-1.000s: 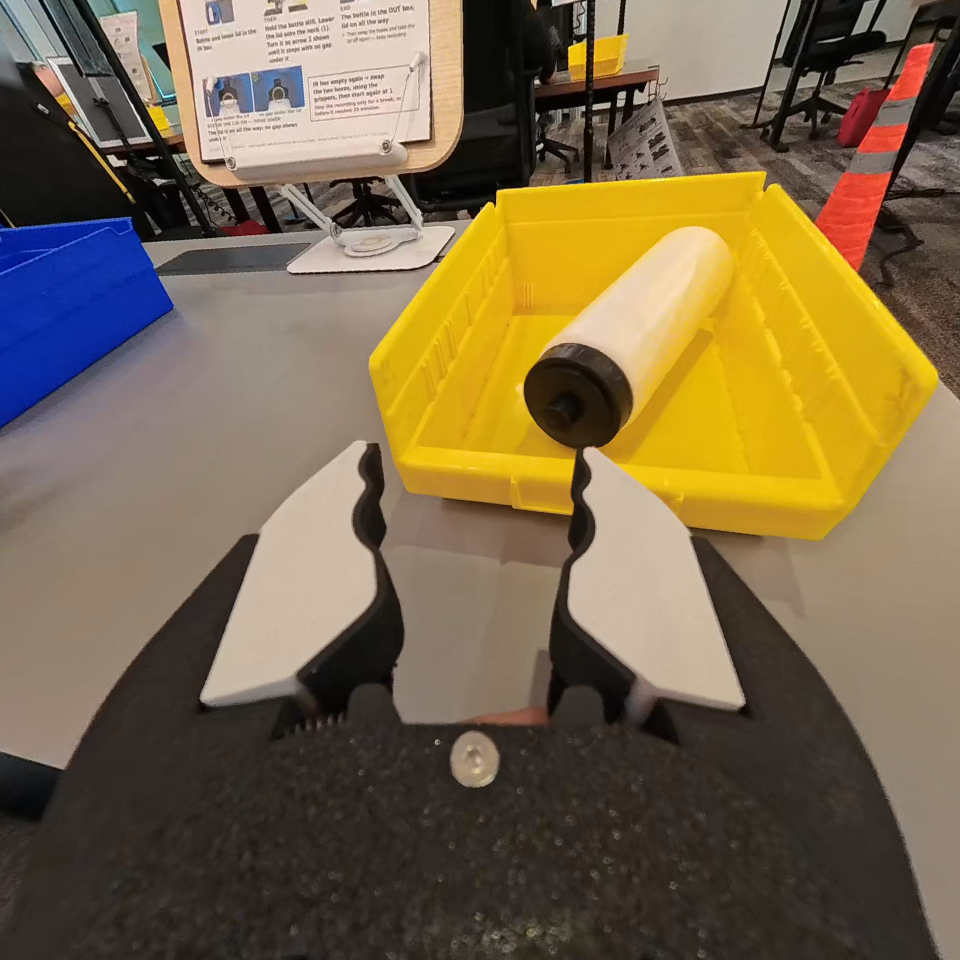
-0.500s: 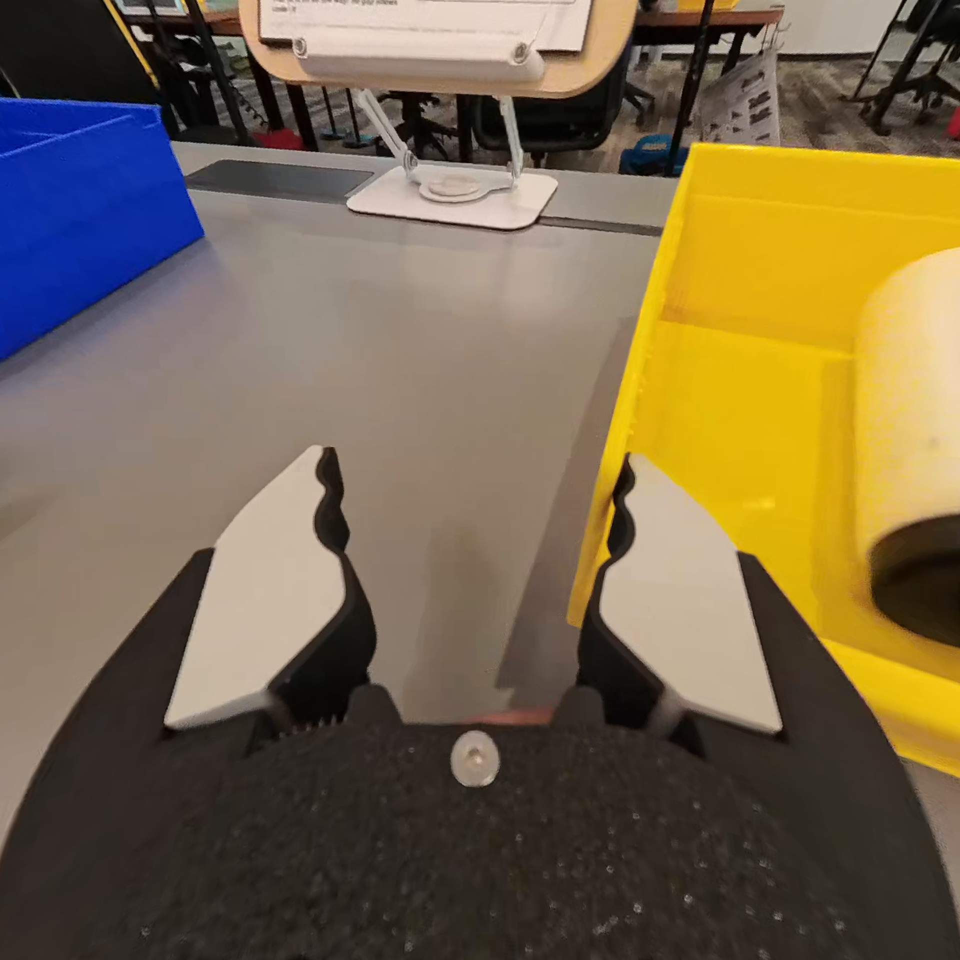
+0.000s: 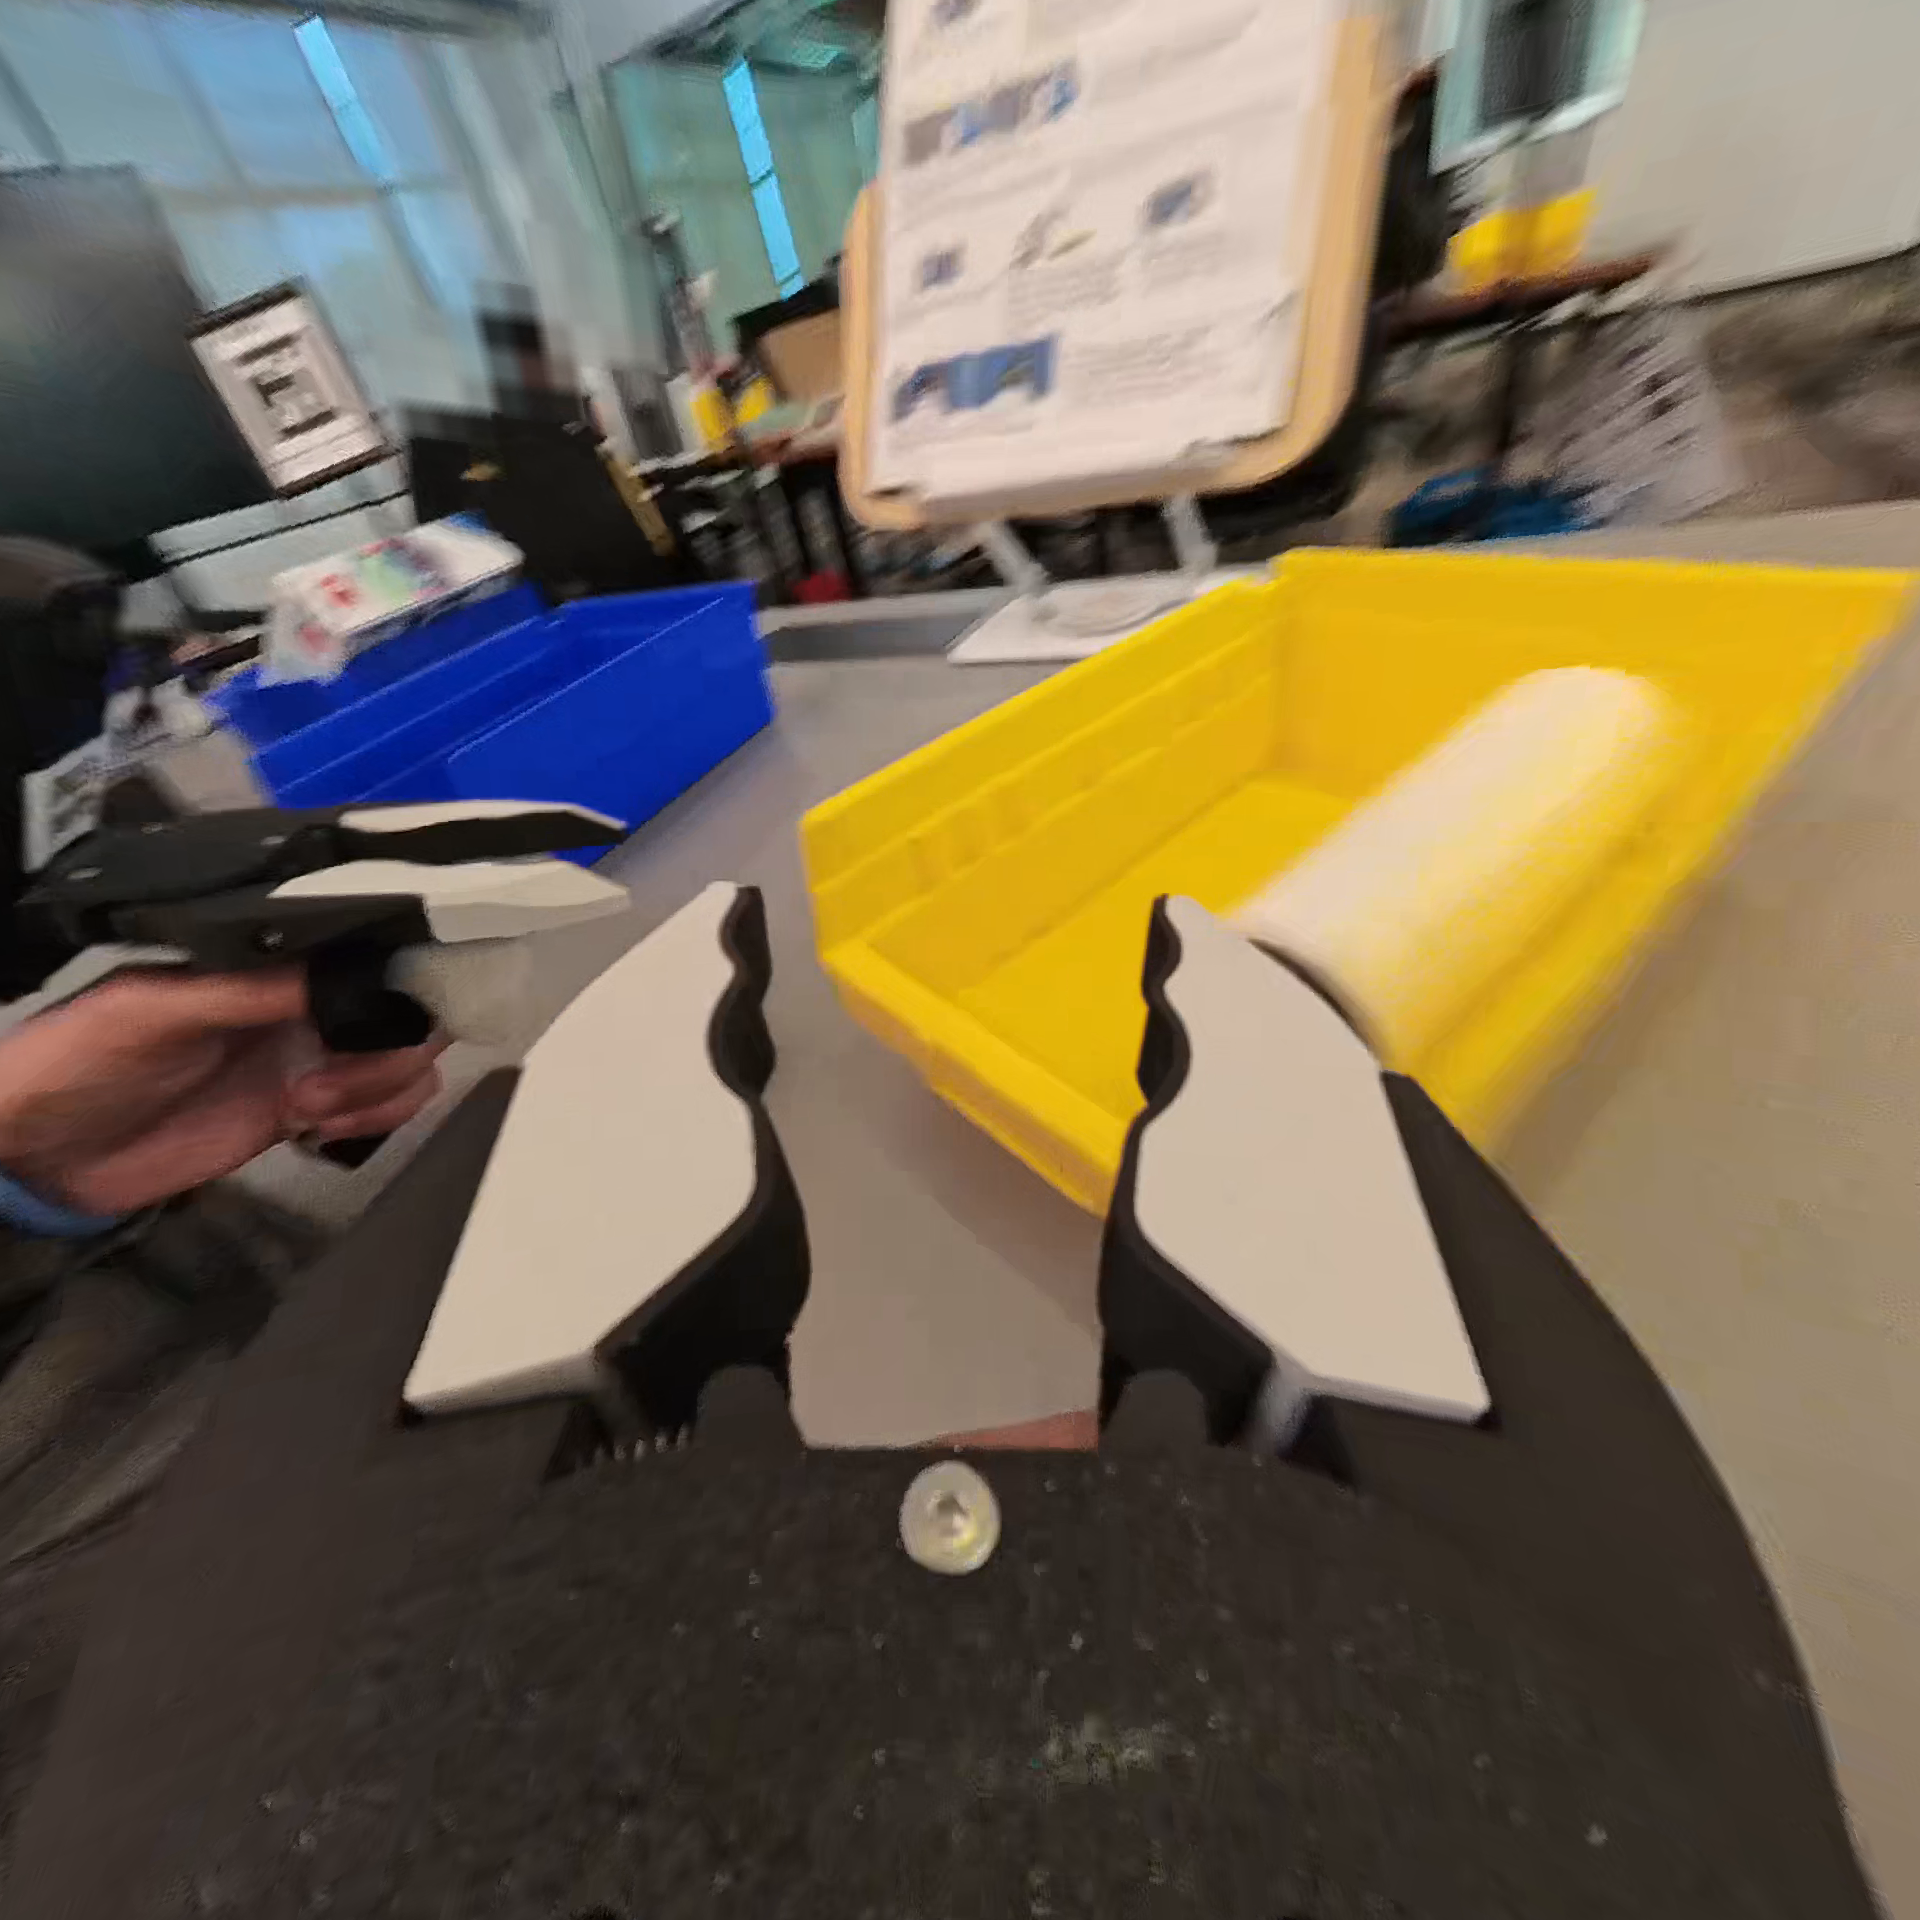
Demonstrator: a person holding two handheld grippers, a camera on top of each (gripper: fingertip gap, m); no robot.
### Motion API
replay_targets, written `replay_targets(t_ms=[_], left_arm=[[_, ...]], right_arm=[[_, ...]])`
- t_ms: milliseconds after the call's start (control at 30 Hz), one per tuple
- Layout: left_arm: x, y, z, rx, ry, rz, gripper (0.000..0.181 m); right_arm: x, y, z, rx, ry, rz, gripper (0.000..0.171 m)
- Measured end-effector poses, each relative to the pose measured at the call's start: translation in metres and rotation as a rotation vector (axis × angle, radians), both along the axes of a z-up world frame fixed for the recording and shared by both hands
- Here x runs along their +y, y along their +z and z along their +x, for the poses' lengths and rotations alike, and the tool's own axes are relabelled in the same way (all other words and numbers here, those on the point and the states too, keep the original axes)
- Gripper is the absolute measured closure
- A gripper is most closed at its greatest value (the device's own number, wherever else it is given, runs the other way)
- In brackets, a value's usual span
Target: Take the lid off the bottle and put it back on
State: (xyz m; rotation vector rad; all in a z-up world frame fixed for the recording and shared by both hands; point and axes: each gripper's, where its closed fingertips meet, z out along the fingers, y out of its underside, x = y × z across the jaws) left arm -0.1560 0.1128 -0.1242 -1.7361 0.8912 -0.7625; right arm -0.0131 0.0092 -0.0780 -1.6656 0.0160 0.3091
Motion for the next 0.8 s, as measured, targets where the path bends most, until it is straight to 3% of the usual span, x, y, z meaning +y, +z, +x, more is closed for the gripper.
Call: replay_targets(t_ms=[100,233,300,367,433,500,633,800], left_arm=[[0.004,-0.004,0.036,0.032,-0.011,0.050,0.115],[0.024,-0.021,0.073,0.129,0.039,0.060,0.119],[0.032,-0.023,0.080,0.134,0.057,0.062,0.136],[0.030,-0.021,0.084,0.106,0.026,0.037,0.175],[0.033,-0.022,0.079,0.133,0.058,0.034,0.177],[0.036,-0.019,0.070,0.151,0.095,0.054,0.177],[0.048,0.004,0.043,0.122,0.188,0.114,0.177],[0.070,0.019,-0.029,0.111,0.349,0.158,0.177]], right_arm=[[-0.019,0.001,0.058,-0.059,-0.260,0.006,0.112],[-0.009,-0.055,0.077,-0.053,-0.341,-0.255,0.099],[0.003,-0.072,0.064,-0.018,-0.306,-0.274,0.104],[0.013,-0.084,0.066,-0.049,-0.357,-0.321,0.108],[0.020,-0.084,0.074,-0.112,-0.434,-0.345,0.143],[0.024,-0.082,0.075,-0.124,-0.465,-0.371,0.156],[0.041,-0.063,0.061,-0.169,-0.519,-0.309,0.165],[0.092,-0.047,0.011,-0.204,-0.423,-0.207,0.166]])
